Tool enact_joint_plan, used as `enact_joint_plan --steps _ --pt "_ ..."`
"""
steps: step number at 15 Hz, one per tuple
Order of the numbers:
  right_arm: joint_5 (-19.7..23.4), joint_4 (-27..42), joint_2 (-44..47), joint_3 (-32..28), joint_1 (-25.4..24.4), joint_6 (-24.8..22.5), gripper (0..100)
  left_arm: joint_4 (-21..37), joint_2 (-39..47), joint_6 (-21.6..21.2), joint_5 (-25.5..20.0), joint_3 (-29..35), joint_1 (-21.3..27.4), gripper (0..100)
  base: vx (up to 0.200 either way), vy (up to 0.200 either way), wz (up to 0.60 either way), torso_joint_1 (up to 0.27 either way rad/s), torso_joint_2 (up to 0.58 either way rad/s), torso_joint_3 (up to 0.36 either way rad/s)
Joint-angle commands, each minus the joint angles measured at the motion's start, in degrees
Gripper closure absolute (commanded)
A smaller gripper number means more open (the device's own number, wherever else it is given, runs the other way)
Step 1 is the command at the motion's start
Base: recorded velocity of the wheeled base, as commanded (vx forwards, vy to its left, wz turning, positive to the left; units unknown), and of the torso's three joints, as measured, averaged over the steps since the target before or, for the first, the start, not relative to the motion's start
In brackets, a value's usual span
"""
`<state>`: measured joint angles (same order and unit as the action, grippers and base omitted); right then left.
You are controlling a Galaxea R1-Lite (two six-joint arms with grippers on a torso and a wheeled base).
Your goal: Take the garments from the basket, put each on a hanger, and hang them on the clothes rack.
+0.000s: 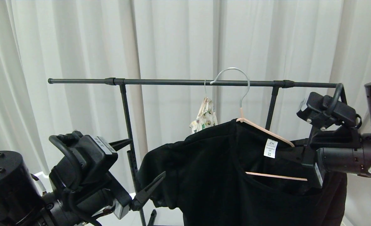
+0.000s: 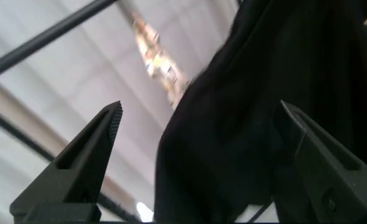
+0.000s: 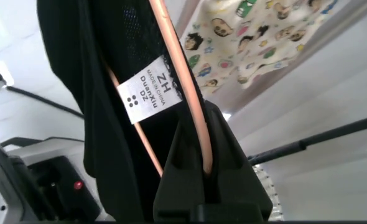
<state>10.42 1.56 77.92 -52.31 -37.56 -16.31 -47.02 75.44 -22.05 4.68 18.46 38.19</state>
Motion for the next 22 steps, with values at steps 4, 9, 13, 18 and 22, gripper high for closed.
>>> enact_joint_plan --steps 4,9,13,18,22 --pt "0.1 -1.1 -6.1 3.9 0.6 -0.9 100 0.0 -0.4 0.2 -4.5 -8.9 -11.8 0 0.0 0.0 0.0 0.0 0.0 0.0" --pt "0.4 -1.1 -9.4 5.3 -1.1 -5.3 100 0.1 1.8 2.6 -12.0 -7.9 -12.3 0 0.0 0.0 0.0 0.0 0.0 0.0" --pt "0.2 -1.1 -9.8 5.6 -2.7 -5.3 100 0.1 1.7 2.5 -15.9 -8.1 -9.3 100 0.0 0.0 0.0 0.0 0.0 0.0" --pt "0.0 -1.1 -10.2 5.6 -2.7 -5.3 100 0.1 1.8 2.8 -15.3 -8.3 -11.6 100 0.0 0.0 0.0 0.0 0.0 0.0" --pt "-0.1 -1.1 -11.7 6.8 -0.8 -5.0 100 0.0 1.4 2.6 -15.3 -9.8 -23.8 100 0.0 0.0 0.0 0.0 0.0 0.0"
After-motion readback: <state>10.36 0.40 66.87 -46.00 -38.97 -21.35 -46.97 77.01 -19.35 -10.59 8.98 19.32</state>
